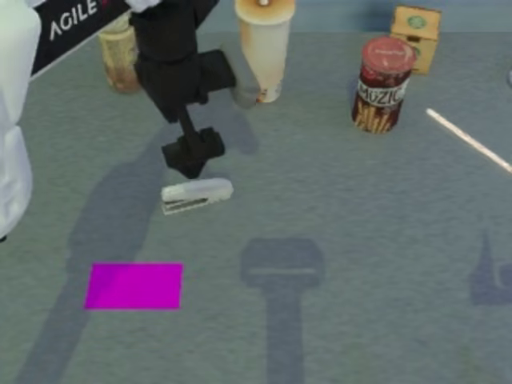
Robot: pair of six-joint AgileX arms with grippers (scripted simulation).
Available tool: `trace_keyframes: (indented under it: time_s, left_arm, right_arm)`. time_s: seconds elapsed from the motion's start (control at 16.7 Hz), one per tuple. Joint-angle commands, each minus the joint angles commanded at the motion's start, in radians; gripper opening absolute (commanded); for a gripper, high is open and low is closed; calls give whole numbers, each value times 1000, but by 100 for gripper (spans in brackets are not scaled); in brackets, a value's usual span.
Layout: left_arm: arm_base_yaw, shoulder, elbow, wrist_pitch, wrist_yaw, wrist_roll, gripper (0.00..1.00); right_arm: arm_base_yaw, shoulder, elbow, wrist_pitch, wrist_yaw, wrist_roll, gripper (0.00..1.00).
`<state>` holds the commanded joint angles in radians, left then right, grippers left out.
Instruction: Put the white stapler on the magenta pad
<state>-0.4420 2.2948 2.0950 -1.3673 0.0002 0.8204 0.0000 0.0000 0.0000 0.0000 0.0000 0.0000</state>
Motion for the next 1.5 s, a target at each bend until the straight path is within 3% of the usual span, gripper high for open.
trace_keyframes:
  time_s: [0.48,0.78,1.5]
  left_arm:
    - [0,54,-256,316,0,3,100]
    - [0,61,-279,341,0,3,100]
    - [0,61,-279,341,0,3,10]
  right_arm:
    - [0,0,0,0,0,0,100]
    - [0,0,0,0,0,0,100]
    - [0,0,0,0,0,0,100]
